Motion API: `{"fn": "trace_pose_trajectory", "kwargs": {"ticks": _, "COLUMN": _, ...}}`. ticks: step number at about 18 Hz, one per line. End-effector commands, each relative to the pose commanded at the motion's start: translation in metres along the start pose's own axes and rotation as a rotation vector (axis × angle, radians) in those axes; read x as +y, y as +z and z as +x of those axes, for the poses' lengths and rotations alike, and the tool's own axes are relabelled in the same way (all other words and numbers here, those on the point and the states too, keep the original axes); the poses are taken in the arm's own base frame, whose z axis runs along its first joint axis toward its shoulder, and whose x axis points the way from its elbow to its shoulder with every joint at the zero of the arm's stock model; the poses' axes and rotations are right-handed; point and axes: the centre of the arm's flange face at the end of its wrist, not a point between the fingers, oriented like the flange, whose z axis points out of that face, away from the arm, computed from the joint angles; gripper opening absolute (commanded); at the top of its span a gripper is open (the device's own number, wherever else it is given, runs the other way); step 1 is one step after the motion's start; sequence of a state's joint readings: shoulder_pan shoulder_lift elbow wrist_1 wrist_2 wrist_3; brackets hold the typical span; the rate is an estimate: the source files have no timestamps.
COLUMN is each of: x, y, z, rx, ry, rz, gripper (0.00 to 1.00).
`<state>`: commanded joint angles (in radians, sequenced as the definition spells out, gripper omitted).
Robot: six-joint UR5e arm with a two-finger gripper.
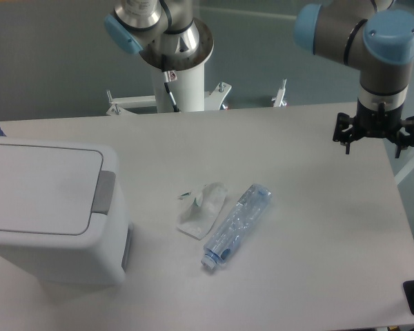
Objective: Open the trash can
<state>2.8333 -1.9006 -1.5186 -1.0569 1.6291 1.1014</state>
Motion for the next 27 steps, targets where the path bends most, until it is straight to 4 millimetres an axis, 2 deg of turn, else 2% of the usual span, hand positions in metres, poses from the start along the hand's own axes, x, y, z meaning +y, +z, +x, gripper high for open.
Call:
{"fn": "trace_pose_trajectory", "kwargs": {"ticks": 3, "x": -0.005, "y": 0.001, "z": 0.004, "rx": 0.003, "ry": 0.007, "rz": 0.003, "gripper": 1.00}}
{"fn": "trace_pose_trajectory", "kwargs": {"ticks": 7, "x": -0.028, "y": 0.001, "z": 0.023, "rx": 0.056, "ry": -0.027, "rz": 0.090, "gripper": 1.00}}
{"fn": "trace_pose_trajectory", "kwargs": {"ticks": 12, "x": -0.030, "y": 0.017, "z": 0.040, "rx": 0.121, "ry": -0.048, "rz": 0.119, "gripper": 1.00}}
{"fn": "trace_pose_trajectory", "kwargs": {"ticks": 14, "x": -0.037, "y": 0.015, "z": 0.046, "rx": 0.121, "ry": -0.049, "rz": 0.121, "gripper": 1.00}}
{"fn": "trace_pose_trajectory", "kwargs": {"ticks": 27, "x": -0.043, "y": 0.014, "z": 0.054, "rx": 0.131, "ry": -0.077, "rz": 0.115, "gripper": 1.00}}
